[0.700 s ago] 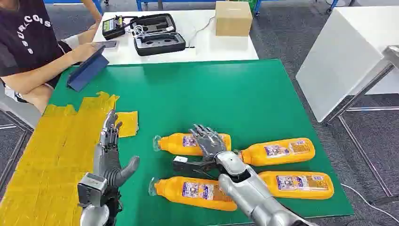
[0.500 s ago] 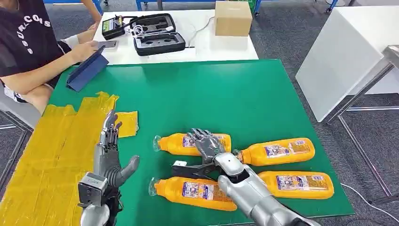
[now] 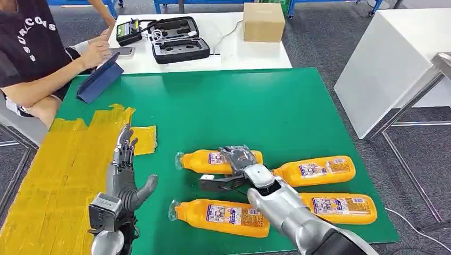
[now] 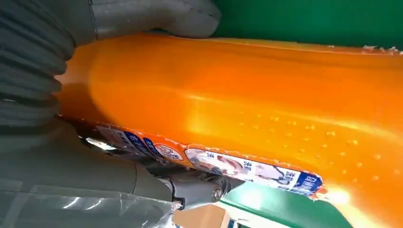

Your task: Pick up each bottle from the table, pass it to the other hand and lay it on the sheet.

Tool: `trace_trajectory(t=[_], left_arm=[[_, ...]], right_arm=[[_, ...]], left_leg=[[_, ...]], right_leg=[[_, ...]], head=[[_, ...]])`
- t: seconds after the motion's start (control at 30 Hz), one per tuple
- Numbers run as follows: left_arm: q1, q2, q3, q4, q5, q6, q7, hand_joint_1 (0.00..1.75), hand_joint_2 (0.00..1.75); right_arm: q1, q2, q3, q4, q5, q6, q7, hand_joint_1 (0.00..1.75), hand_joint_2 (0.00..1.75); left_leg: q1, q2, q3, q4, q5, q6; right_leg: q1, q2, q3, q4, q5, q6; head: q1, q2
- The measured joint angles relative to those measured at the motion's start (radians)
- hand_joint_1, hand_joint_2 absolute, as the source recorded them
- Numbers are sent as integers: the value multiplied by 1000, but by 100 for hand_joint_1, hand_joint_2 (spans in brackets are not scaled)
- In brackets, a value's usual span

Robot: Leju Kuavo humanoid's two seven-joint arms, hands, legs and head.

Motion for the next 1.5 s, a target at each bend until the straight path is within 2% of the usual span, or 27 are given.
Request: trace_trajectory(t=[0.03,0.1,0.27,0.43,0.6,0.67,0.77,0.97,1.13,1.5], left_arm=[[0,0,0,0,0,0,0,0,175],[0,0,0,0,0,0,2,0,175],[-1,0,-1,4,-1,0,9,0,175],[-1,0,-2,6,-6,2,12,0,175],[-1,0,-5,6,-7,3,14,0,175],[-1,0,-8,6,-12,3,15,0,175],[12,-1,-12,0,-39,7,16,0,175],[28,-2,-31,-11,-82,32,40,0,175],[19,-1,-45,-8,-99,38,84,0,175],[-44,10,-44,30,-67,5,174,0,175]], right_arm=[[-2,1,0,6,-2,0,0,168,175],[-7,2,0,13,-3,2,3,175,175],[-19,11,0,38,-5,1,18,175,175],[1,24,-23,39,-48,-130,5,175,175],[16,30,-46,32,-55,-152,-2,175,175],[38,31,-63,10,-82,-217,-36,175,175],[128,42,-123,-119,-166,-369,-159,175,175],[292,69,-219,-432,-318,-452,-318,175,175],[364,94,-278,-560,-434,-478,-418,175,175],[425,119,-308,-641,-508,-439,-471,175,175]], left_leg=[[0,0,0,0,0,0],[0,0,0,0,0,0],[0,0,1,0,0,0],[0,0,1,0,0,0],[0,1,0,0,0,0],[0,0,0,0,0,0],[0,0,-2,0,0,0],[1,-1,-7,0,0,0],[1,0,-7,0,0,0],[1,0,-7,0,0,0]], right_leg=[[0,0,0,0,0,0],[0,0,0,0,0,0],[0,0,1,0,0,0],[0,0,1,0,0,0],[0,0,0,0,0,0],[0,0,0,0,0,0],[0,0,-2,0,0,0],[0,-1,-6,0,-1,0],[0,-1,-6,0,0,0],[0,-1,-6,0,0,0]], head=[[0,0],[0,0],[0,0],[0,0],[0,0],[0,0],[0,0],[0,0],[0,0],[0,0]])
